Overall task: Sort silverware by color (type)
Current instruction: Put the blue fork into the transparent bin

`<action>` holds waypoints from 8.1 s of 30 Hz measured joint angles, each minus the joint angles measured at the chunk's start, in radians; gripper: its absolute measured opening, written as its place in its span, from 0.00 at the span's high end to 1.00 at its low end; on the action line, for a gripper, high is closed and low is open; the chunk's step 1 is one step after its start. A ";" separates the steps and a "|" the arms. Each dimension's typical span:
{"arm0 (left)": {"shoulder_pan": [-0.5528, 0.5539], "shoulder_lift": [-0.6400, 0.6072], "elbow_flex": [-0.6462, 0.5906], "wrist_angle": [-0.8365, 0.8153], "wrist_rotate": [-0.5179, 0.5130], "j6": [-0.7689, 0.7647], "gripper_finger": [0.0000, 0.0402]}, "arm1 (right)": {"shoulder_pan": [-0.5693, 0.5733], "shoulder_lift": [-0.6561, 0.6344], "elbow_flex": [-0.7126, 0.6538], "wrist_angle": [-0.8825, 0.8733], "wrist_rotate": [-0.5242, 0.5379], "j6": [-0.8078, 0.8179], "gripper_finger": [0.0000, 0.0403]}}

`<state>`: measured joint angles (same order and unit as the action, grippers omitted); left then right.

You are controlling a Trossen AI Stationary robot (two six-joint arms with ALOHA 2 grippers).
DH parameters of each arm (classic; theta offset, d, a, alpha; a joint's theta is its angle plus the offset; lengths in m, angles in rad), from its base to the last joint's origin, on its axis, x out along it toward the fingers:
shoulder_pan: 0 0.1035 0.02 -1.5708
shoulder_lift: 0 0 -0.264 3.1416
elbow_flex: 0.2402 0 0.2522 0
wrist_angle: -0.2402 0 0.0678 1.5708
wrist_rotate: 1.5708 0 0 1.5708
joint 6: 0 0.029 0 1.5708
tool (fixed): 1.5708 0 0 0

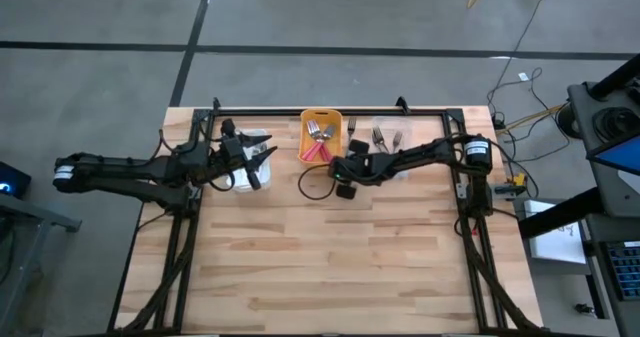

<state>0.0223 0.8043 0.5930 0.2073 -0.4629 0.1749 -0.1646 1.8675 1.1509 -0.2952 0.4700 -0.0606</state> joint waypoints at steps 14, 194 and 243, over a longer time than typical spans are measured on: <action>0.000 0.001 0.000 0.000 0.000 0.000 0.69 | 0.008 -0.002 -0.057 0.054 -0.048 0.071 0.98; 0.001 -0.015 -0.001 -0.093 -0.159 0.008 0.69 | 0.117 0.061 0.446 -0.936 -0.390 1.104 0.63; 0.001 -0.030 -0.001 -0.112 -0.158 0.000 0.69 | 0.166 0.036 0.183 -0.559 -0.417 1.234 0.97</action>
<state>0.0230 0.7742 0.5922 0.0957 -0.6212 0.1745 0.0013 1.9032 1.3336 -0.8540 0.0533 1.1738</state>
